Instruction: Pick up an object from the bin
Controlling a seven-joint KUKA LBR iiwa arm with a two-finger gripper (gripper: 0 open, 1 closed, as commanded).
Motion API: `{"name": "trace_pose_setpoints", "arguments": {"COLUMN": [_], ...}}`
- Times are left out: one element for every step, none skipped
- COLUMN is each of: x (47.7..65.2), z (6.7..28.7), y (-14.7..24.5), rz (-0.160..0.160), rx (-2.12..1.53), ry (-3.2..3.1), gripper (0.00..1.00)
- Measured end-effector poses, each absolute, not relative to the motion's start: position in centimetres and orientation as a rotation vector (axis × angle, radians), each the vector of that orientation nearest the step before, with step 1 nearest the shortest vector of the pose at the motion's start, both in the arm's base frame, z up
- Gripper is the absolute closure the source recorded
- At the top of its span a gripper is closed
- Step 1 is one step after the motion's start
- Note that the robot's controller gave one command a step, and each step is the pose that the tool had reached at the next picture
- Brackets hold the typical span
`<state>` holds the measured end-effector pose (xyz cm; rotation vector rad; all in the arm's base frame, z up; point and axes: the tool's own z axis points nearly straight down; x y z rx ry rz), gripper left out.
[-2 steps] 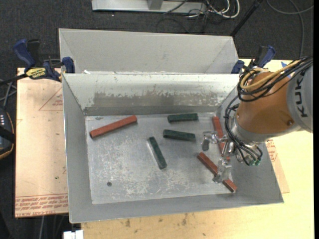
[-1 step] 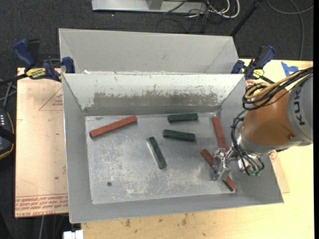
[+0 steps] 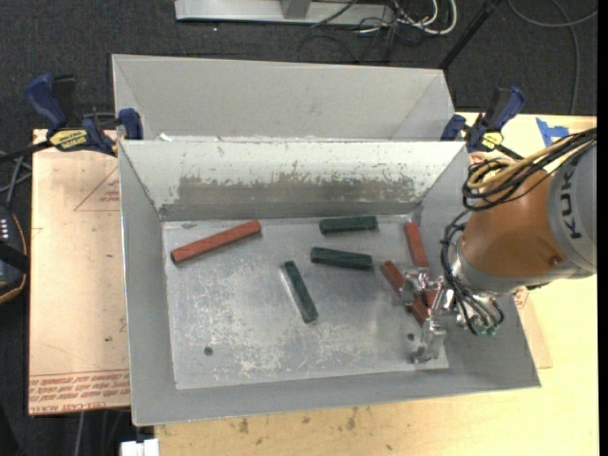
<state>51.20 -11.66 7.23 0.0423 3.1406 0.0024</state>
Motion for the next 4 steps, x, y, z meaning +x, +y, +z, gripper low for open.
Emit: {"name": "trace_pose_setpoints", "arguments": {"x": [51.2,52.4,57.3,57.2], "z": [7.2,7.2,7.1,7.0], "y": [-11.7,-12.2,-15.2,-15.1], "rz": [0.002,0.005,0.003,0.006], "rx": [0.042,-0.037,0.089,0.087], "ry": [3.14,3.145,3.138,3.142], "gripper": [0.0,0.0,1.0,0.0]}}
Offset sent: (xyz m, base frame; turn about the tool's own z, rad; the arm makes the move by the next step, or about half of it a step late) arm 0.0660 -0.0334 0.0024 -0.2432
